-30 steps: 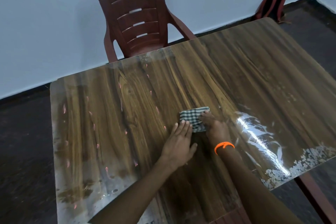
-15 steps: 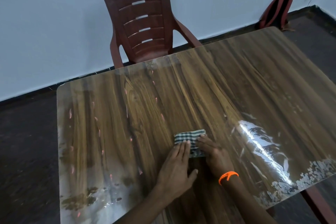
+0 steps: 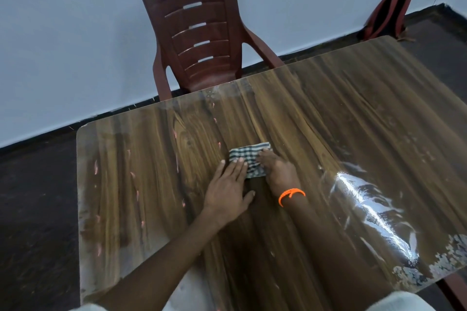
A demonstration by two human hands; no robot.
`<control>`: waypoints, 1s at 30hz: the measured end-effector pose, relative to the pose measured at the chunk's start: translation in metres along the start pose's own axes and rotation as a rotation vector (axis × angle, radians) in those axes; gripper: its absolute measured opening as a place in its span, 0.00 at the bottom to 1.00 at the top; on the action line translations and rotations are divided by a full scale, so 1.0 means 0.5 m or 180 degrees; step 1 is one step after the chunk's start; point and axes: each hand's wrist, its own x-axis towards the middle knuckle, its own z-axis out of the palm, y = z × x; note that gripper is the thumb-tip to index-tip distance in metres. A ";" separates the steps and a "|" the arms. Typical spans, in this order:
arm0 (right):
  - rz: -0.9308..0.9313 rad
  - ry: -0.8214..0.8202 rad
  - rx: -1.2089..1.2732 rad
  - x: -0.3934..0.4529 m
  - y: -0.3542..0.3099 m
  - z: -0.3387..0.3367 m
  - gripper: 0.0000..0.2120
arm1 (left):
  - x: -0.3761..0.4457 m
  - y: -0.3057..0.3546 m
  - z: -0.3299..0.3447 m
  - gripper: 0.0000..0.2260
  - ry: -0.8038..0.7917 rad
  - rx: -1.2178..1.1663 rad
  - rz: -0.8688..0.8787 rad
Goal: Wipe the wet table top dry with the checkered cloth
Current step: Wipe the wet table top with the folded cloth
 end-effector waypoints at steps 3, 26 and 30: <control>-0.0223 -0.0073 0.0088 -0.039 -0.026 0.008 0.17 | -0.067 0.003 0.025 0.38 0.0077 -0.0189 -0.0028; -0.0231 -0.0030 0.0051 0.085 -0.020 0.037 0.17 | 0.013 -0.079 -0.008 0.42 -0.0013 -0.0348 -0.0127; -0.0466 -0.0107 0.0005 0.026 -0.007 0.014 0.18 | -0.038 -0.031 0.016 0.42 -0.0052 -0.0391 -0.0025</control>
